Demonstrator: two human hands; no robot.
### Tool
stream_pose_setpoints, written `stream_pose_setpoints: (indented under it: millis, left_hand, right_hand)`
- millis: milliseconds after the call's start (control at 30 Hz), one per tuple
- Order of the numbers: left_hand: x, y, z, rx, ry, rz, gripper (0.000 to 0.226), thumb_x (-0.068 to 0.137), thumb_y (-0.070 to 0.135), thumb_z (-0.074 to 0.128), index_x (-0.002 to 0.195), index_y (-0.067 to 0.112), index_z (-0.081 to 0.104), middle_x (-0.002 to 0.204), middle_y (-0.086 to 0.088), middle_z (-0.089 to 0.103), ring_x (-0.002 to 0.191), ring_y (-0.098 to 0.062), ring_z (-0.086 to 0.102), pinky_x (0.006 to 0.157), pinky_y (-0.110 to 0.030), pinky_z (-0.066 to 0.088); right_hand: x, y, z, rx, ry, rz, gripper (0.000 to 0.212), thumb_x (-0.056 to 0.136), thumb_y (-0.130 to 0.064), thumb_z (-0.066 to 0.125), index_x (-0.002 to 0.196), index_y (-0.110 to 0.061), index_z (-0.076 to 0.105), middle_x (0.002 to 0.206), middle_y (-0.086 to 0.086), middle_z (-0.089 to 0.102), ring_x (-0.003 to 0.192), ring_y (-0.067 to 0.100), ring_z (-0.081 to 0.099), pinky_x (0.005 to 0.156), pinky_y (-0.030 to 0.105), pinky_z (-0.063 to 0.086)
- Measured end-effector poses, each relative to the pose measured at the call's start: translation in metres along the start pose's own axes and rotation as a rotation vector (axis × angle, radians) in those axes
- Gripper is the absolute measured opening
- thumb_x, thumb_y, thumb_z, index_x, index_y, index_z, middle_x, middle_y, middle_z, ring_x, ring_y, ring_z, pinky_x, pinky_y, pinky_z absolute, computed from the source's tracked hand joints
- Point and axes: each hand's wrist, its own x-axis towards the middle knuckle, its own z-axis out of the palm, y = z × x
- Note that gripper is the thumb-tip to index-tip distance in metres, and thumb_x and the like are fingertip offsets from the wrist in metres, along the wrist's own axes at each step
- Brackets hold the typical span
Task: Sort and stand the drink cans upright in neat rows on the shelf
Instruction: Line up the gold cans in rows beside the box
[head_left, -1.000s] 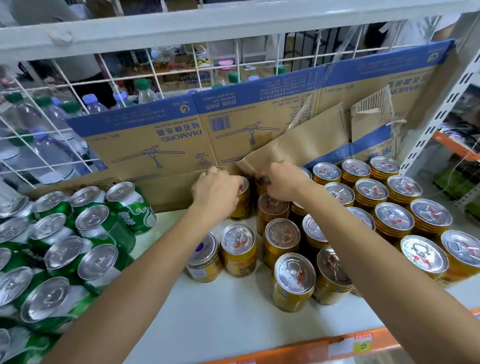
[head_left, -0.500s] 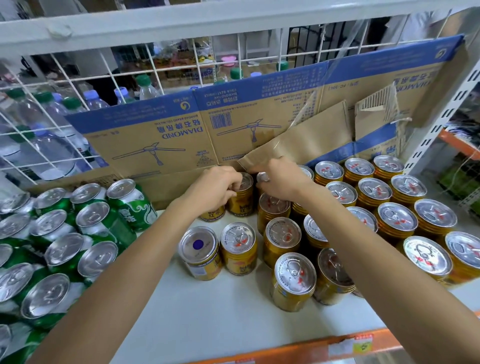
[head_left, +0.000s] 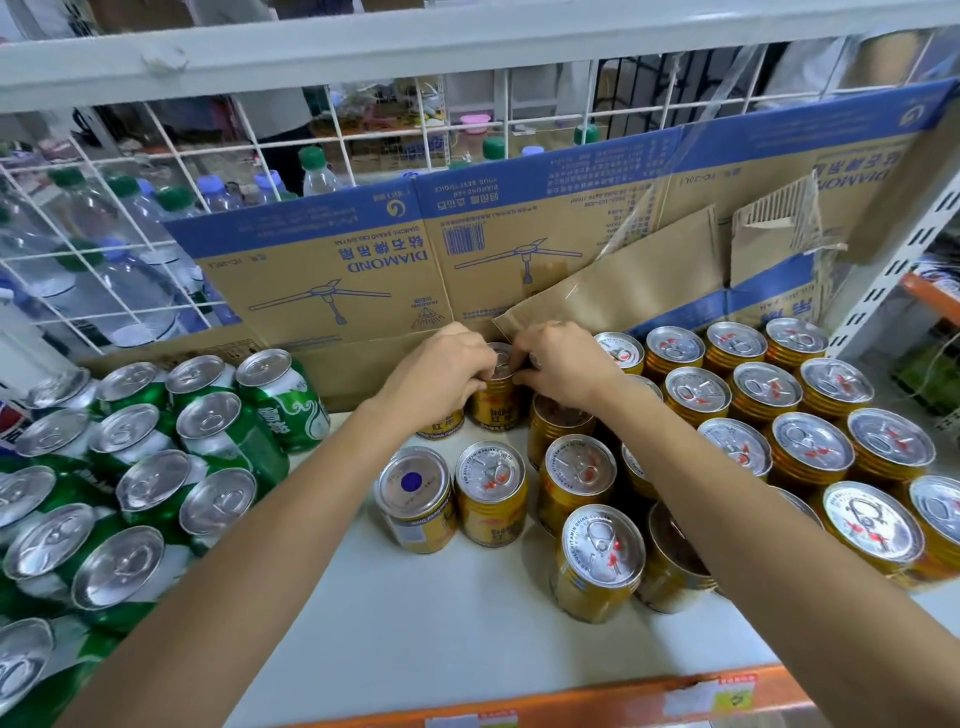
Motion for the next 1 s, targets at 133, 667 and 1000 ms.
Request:
stream_pose_setpoints:
  millis: [133, 667, 1000]
  left_hand:
    - [-0.006, 0.008, -0.004, 0.057, 0.029, -0.081, 0.010, 0.081, 0.019, 0.072, 0.088, 0.012, 0.070, 0.095, -0.002, 0.064, 0.102, -0.024, 0.050, 0.078, -0.041, 0.050]
    - [-0.010, 0.021, -0.007, 0.105, -0.071, -0.266, 0.018, 0.088, 0.024, 0.064, 0.103, 0.015, 0.066, 0.109, -0.003, 0.062, 0.107, -0.025, 0.051, 0.086, -0.041, 0.047]
    - [-0.046, 0.074, -0.048, 0.130, -0.549, -0.138, 0.071, 0.069, 0.068, 0.065, 0.128, 0.031, 0.048, 0.118, 0.007, 0.057, 0.108, -0.018, 0.055, 0.082, -0.035, 0.050]
  right_hand:
    - [-0.002, -0.002, 0.000, 0.009, 0.002, 0.010, 0.020, 0.080, -0.021, 0.068, 0.097, -0.009, 0.068, 0.105, 0.008, 0.067, 0.099, 0.028, 0.058, 0.084, 0.041, 0.048]
    - [-0.010, -0.013, -0.002, -0.023, 0.020, 0.052, 0.017, 0.085, -0.023, 0.064, 0.097, -0.011, 0.066, 0.104, 0.007, 0.065, 0.098, 0.027, 0.057, 0.080, 0.038, 0.049]
    - [-0.052, -0.018, -0.018, 0.028, 0.047, 0.036, 0.030, 0.084, -0.015, 0.058, 0.113, -0.014, 0.066, 0.114, 0.010, 0.064, 0.104, 0.029, 0.057, 0.083, 0.038, 0.049]
